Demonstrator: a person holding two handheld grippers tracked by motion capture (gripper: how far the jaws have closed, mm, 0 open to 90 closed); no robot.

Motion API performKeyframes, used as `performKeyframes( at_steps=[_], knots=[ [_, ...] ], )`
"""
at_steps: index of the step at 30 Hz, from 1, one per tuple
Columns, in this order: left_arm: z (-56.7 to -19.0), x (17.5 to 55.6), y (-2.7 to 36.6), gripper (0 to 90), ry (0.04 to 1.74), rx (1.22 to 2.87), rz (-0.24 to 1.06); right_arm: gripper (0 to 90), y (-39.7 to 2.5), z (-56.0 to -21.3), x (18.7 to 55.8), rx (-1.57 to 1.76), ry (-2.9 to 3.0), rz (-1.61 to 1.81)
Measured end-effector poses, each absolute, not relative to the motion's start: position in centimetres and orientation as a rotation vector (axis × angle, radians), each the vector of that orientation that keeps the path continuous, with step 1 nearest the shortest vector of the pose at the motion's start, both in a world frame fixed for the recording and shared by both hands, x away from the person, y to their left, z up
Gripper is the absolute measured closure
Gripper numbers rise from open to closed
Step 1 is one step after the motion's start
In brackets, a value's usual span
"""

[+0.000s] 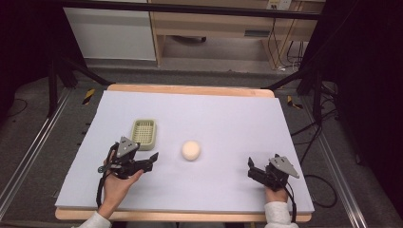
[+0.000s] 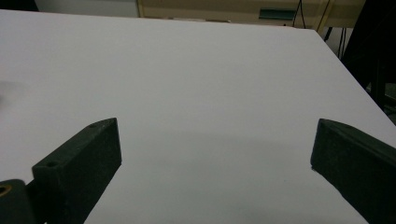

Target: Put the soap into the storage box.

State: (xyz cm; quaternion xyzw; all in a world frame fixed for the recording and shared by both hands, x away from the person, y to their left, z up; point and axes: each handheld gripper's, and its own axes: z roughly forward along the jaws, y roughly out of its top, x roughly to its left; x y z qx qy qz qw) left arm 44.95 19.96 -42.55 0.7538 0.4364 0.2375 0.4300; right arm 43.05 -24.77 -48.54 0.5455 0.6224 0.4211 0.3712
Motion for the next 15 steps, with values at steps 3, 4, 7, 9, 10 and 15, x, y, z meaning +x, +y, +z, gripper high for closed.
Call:
performKeyframes(
  at_steps=[3, 4, 7, 9, 10, 15],
  knots=[
    [-42.4, 45.3, 19.5, 21.2, 1.079, 1.883, 0.585, 2.2, -24.8, -48.5, 43.1, 1.398, 1.597, 1.08],
    [-42.4, 45.3, 19.5, 21.0, 1.079, 1.883, 0.585, 2.3, -24.8, -48.5, 43.1, 1.399, 1.598, 1.08],
    [-42.3, 45.5, 19.3, 21.0, 1.074, 1.891, 0.582, 2.3, -24.8, -48.5, 43.1, 1.398, 1.601, 1.079],
    [-42.3, 45.7, 18.9, 21.0, 1.071, 1.889, 0.578, 2.3, -24.7, -48.5, 43.1, 1.396, 1.603, 1.078],
    [-42.3, 45.7, 18.9, 21.0, 1.071, 1.889, 0.578, 2.3, -24.7, -48.5, 43.1, 1.396, 1.603, 1.078],
    [-42.3, 46.1, 17.6, 20.9, 1.045, 1.918, 0.57, 2.2, -24.8, -48.5, 43.1, 1.397, 1.603, 1.079]
  ],
)
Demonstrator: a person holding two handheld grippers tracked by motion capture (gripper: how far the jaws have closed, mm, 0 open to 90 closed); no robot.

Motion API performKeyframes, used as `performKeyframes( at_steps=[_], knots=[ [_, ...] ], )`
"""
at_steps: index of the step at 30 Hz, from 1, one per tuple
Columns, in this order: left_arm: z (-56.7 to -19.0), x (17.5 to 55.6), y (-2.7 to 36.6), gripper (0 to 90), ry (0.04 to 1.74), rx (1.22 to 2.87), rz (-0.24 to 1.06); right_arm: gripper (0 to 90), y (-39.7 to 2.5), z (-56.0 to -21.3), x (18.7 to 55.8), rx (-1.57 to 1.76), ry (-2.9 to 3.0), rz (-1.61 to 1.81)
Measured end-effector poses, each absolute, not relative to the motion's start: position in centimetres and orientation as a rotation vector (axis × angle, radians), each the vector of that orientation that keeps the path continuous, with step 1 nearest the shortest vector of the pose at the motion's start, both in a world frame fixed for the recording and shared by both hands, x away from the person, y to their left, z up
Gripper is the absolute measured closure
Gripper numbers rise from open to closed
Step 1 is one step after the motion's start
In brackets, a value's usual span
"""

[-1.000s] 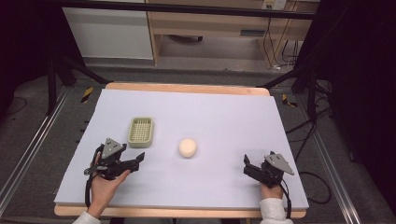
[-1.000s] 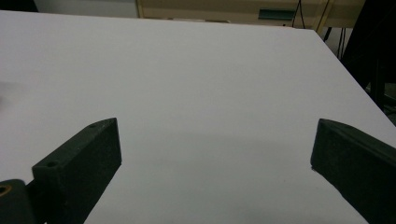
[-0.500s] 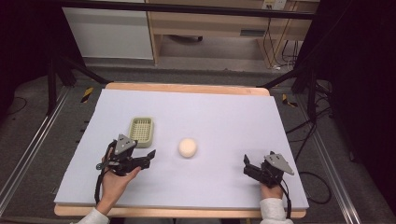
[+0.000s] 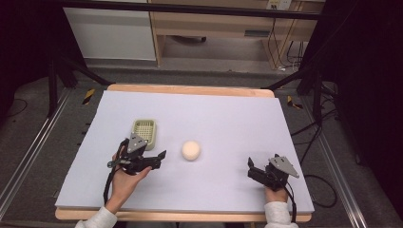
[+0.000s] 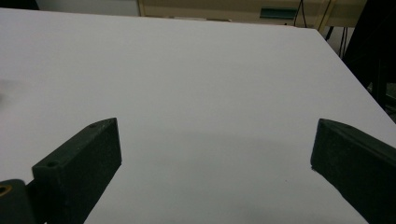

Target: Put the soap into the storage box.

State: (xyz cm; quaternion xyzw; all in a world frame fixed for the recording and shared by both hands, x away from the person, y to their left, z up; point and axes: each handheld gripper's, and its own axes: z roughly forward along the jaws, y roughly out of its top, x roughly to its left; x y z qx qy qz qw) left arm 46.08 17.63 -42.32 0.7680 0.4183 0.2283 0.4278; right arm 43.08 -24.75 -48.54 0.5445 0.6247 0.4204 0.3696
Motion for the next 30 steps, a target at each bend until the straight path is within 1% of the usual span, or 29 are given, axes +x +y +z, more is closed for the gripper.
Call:
performKeyframes(
  at_steps=[14, 30],
  knots=[
    [-41.6, 47.3, 15.3, 20.5, 1.014, 1.943, 0.553, 2.3, -24.7, -48.5, 43.1, 1.399, 1.606, 1.07],
    [-41.8, 48.4, 12.6, 21.7, 1.003, 2.002, 0.55, 2.3, -24.6, -48.6, 43.1, 1.383, 1.617, 1.067]
  ],
)
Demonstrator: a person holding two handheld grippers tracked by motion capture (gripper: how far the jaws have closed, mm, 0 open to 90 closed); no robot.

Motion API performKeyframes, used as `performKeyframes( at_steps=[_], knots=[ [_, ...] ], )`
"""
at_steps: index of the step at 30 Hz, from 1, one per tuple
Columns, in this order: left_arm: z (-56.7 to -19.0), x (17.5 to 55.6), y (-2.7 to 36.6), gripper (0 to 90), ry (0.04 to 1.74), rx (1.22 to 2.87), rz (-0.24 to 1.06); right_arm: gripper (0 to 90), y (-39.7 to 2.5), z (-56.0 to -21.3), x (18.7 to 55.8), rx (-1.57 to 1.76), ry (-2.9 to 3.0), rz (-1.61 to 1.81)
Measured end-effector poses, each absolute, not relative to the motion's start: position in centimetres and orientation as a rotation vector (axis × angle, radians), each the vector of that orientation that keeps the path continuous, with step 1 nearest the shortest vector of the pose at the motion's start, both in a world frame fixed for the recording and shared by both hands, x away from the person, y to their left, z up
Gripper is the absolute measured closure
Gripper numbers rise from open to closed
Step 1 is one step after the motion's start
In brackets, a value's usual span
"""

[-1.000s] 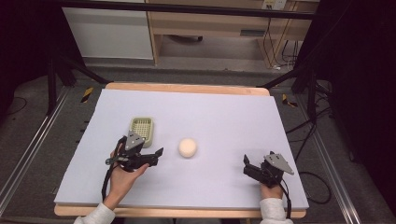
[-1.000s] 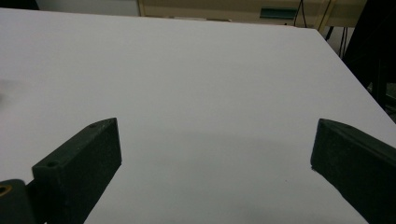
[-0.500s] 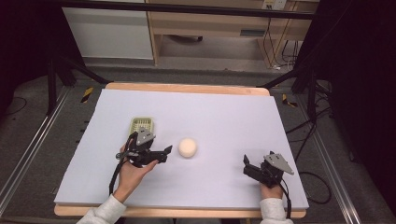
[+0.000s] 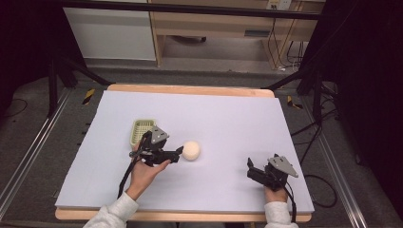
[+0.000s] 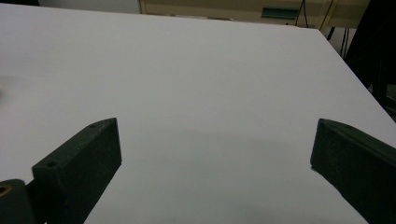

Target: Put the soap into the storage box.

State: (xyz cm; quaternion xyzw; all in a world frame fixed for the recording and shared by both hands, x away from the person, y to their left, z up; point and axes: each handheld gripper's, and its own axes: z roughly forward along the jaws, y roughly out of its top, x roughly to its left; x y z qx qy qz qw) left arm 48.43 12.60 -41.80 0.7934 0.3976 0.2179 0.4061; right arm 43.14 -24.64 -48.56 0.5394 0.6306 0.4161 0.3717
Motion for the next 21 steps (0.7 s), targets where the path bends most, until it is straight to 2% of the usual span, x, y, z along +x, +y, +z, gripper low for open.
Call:
performKeyframes(
  at_steps=[21],
  knots=[
    [-43.1, 49.9, 9.6, 21.4, 0.993, 2.071, 0.51, 2.3, -24.7, -48.6, 43.2, 1.392, 1.621, 1.067]
  ],
)
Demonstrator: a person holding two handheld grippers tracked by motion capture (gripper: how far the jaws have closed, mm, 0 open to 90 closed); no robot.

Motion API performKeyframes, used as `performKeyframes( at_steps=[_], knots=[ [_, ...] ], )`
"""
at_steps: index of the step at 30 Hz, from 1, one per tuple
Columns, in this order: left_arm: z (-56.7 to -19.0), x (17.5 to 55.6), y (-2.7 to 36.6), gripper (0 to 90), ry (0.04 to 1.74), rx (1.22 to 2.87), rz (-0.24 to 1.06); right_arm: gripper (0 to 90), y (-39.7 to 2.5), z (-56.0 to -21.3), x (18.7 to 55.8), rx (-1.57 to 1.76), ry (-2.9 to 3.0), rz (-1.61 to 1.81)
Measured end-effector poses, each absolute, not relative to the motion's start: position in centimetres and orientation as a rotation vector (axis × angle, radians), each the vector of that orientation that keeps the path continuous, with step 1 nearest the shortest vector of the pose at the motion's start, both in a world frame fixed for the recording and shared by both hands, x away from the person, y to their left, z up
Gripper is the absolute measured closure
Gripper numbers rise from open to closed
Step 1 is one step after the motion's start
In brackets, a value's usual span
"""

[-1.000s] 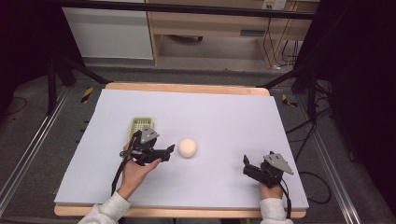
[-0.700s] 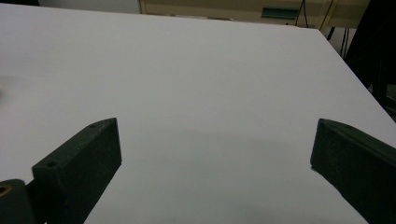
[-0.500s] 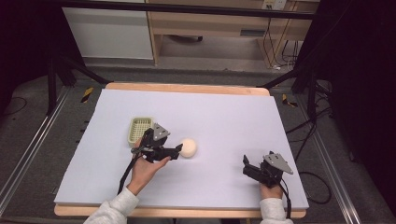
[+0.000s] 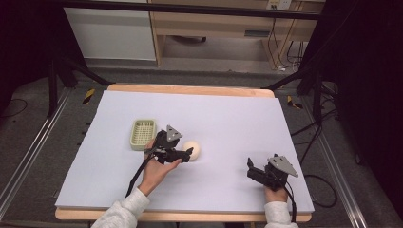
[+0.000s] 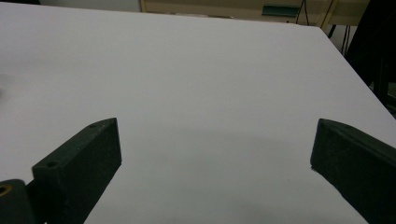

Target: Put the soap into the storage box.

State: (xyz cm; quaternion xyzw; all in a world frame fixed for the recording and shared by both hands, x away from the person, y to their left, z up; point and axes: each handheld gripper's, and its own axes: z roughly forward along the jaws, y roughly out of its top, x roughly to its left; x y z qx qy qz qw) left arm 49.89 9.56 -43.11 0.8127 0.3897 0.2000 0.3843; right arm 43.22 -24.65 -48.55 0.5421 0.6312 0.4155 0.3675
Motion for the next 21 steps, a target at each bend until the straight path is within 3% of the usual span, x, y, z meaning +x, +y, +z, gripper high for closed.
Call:
performKeyframes(
  at_steps=[21],
  knots=[
    [-45.0, 51.2, 7.2, 20.7, 1.004, 2.134, 0.474, 2.3, -24.7, -48.6, 43.3, 1.382, 1.626, 1.061]
  ],
)
